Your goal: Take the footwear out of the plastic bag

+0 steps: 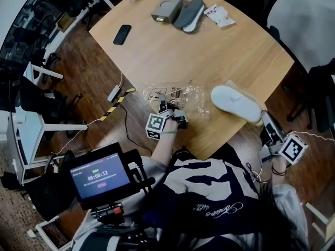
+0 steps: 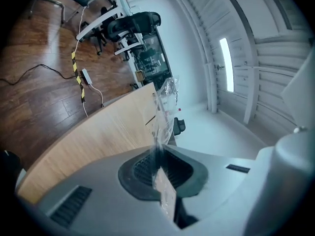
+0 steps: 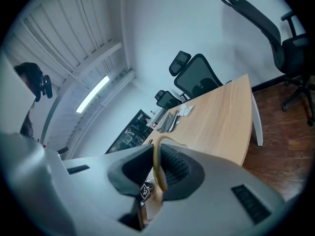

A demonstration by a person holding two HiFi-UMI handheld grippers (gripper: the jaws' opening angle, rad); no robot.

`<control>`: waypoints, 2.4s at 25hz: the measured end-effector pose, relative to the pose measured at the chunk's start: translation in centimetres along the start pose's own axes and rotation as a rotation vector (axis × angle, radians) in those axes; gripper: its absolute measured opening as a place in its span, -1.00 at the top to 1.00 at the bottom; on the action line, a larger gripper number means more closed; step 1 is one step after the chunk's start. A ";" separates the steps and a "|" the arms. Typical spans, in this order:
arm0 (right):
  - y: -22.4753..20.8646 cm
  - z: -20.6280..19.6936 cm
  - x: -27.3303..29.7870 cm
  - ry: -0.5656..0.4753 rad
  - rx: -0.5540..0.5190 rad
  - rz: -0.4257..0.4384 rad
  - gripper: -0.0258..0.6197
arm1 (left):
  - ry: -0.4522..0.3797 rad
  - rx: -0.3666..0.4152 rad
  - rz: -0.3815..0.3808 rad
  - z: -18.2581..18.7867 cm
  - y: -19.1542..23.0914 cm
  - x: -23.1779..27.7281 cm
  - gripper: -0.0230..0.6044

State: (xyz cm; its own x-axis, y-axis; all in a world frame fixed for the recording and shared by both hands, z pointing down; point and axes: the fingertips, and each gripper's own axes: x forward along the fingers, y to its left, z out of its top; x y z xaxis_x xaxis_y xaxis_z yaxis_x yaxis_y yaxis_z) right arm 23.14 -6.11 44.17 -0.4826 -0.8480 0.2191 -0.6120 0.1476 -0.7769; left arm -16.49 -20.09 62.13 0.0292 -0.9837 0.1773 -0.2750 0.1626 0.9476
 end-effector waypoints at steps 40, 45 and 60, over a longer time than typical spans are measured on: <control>-5.2 -10.8 14.0 0.196 0.043 -0.227 0.76 | 0.570 0.537 -0.058 -8.9 -4.2 0.8 -0.07; -7.9 -12.5 14.8 0.242 0.029 -0.280 0.75 | 0.644 0.951 0.021 -8.0 -3.5 0.3 -0.34; -8.2 -16.3 12.8 0.446 -0.436 -0.435 0.27 | 0.534 0.780 -0.177 -3.2 -8.6 -5.6 -0.33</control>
State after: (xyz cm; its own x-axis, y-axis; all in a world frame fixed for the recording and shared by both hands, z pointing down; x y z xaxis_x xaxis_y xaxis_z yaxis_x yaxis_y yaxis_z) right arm 11.79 -9.87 62.96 -0.2916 -0.6032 0.7424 -0.9527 0.1132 -0.2821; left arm -11.25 -15.77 53.83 0.5126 -0.7934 0.3284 -0.7805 -0.2711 0.5633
